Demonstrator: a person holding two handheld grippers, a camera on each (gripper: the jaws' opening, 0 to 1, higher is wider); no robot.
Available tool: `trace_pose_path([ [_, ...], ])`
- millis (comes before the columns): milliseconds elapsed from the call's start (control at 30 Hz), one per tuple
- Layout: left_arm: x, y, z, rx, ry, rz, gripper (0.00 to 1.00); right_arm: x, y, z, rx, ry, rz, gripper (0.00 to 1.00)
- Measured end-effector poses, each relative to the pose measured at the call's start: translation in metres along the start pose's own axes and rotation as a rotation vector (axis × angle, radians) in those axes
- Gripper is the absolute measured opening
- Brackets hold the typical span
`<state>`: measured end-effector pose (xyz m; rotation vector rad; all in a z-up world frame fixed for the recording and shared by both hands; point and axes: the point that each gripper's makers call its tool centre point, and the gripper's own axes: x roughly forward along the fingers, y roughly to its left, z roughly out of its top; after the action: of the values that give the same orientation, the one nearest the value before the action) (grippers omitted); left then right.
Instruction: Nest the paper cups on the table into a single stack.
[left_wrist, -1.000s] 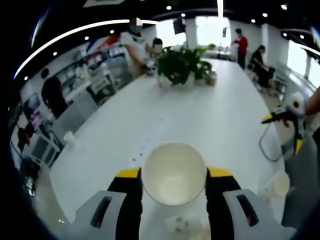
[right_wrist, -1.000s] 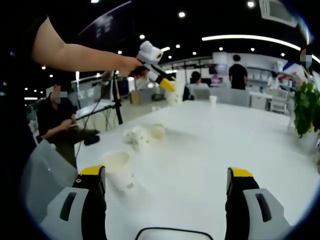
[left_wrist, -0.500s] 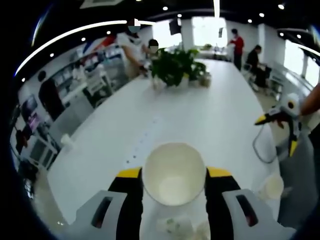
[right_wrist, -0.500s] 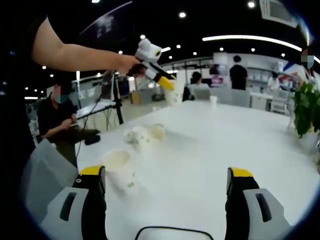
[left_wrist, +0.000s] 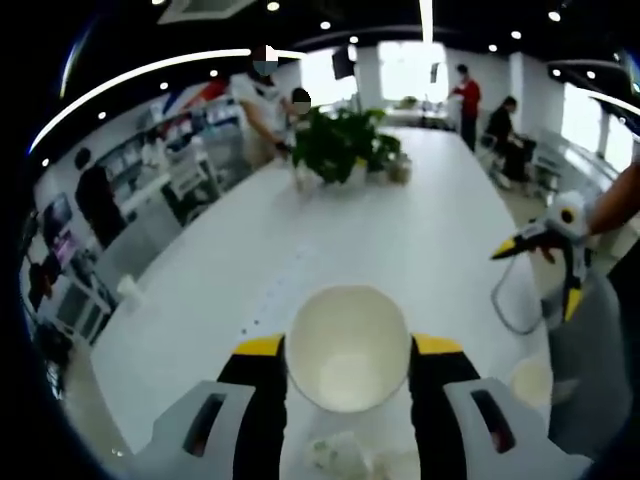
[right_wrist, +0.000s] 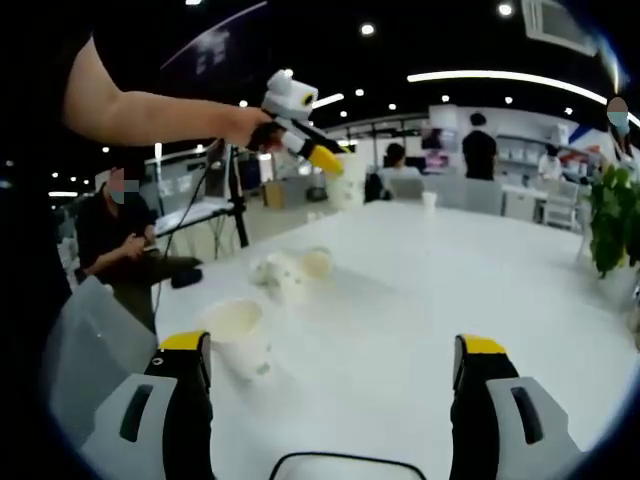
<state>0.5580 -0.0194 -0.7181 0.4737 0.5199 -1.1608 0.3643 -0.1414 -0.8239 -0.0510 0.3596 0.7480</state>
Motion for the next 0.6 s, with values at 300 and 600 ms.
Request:
trace_pose_path([
  [300,-0.007,-0.016,0.010,0.000,-0.036,-0.011,0.46,0.001,-0.002,0.002,-0.002,-0.003,-0.004,1.00],
  [600,-0.014,-0.038,0.019,0.025,-0.040,-0.033,0.45,0.000,0.000,0.000,-0.005,-0.003,-0.001,1.00],
])
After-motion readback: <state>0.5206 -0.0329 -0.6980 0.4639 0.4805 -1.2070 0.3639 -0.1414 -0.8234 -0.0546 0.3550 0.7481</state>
